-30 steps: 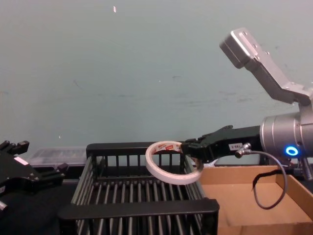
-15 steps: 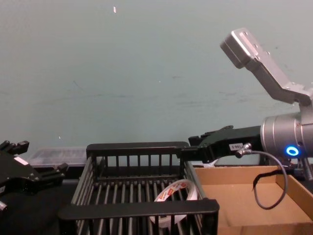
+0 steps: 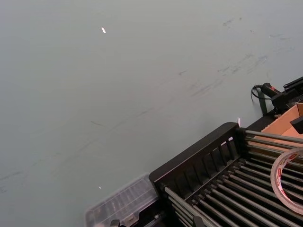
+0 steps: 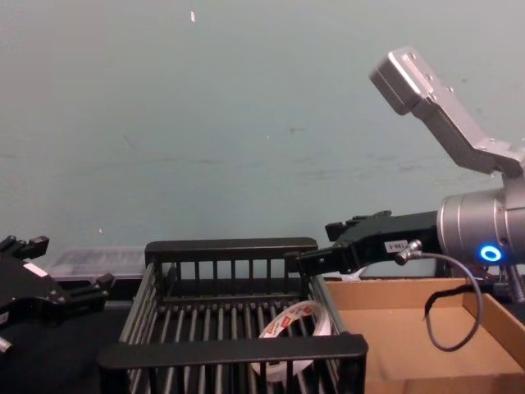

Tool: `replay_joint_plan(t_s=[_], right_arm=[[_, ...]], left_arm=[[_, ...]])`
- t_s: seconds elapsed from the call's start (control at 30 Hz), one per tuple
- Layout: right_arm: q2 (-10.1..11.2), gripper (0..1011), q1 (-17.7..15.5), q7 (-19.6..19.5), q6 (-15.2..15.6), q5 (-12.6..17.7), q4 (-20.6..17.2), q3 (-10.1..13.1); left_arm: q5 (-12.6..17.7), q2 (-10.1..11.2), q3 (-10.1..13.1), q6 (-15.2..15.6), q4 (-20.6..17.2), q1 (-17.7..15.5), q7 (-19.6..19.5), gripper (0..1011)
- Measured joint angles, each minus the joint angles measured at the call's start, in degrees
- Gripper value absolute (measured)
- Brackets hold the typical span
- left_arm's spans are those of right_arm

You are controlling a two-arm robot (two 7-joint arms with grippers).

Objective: Pick up the white tape and place it into the black box , Pick up the silver tape and place it into the brown box.

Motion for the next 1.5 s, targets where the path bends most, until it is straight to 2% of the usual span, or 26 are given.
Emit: replay_joint_plan(t_s=[0.13, 0.43, 0.53, 0.77, 1.07, 1.27, 1.33, 1.5], right_arm=[[0.00, 1002, 0.00, 0.00, 0.00, 0.00, 0.00, 0.00], [0.03, 1000, -0.06, 0.00, 0.00, 0.00, -0.07, 0.12], [0.30, 1002, -0.37, -0.11, 0.17, 0.20, -0.58, 0.79], [1.84, 1000, -1.82, -0.57, 1.68, 1.20, -3.80, 2.57], [7.30, 1000, -6.20, -1.00, 5.05, 2.74, -12.46, 5.29], [12.68, 1000, -11.23, -0.69, 7.84, 4.67, -20.29, 7.26], [13.33, 1002, -11.90, -0.62, 8.15, 4.96, -21.23, 7.51], [17.49, 1000, -16.58, -0.06, 10.51, 7.52, -26.98, 8.82]], left_arm=[[0.00, 0.00, 0.00, 0.00, 0.00, 0.00, 0.00, 1001], [0.00, 0.00, 0.00, 0.00, 0.00, 0.00, 0.00, 1001], [0.00, 0.00, 0.00, 0.00, 0.00, 0.00, 0.00, 1001], [0.00, 0.00, 0.00, 0.00, 0.00, 0.00, 0.00, 1001], [0.00, 0.00, 0.00, 0.00, 0.00, 0.00, 0.00, 1001], [0.00, 0.00, 0.00, 0.00, 0.00, 0.00, 0.00, 1001], [0.00, 0.00, 0.00, 0.00, 0.00, 0.00, 0.00, 1001], [0.00, 0.00, 0.00, 0.00, 0.00, 0.00, 0.00, 1001]])
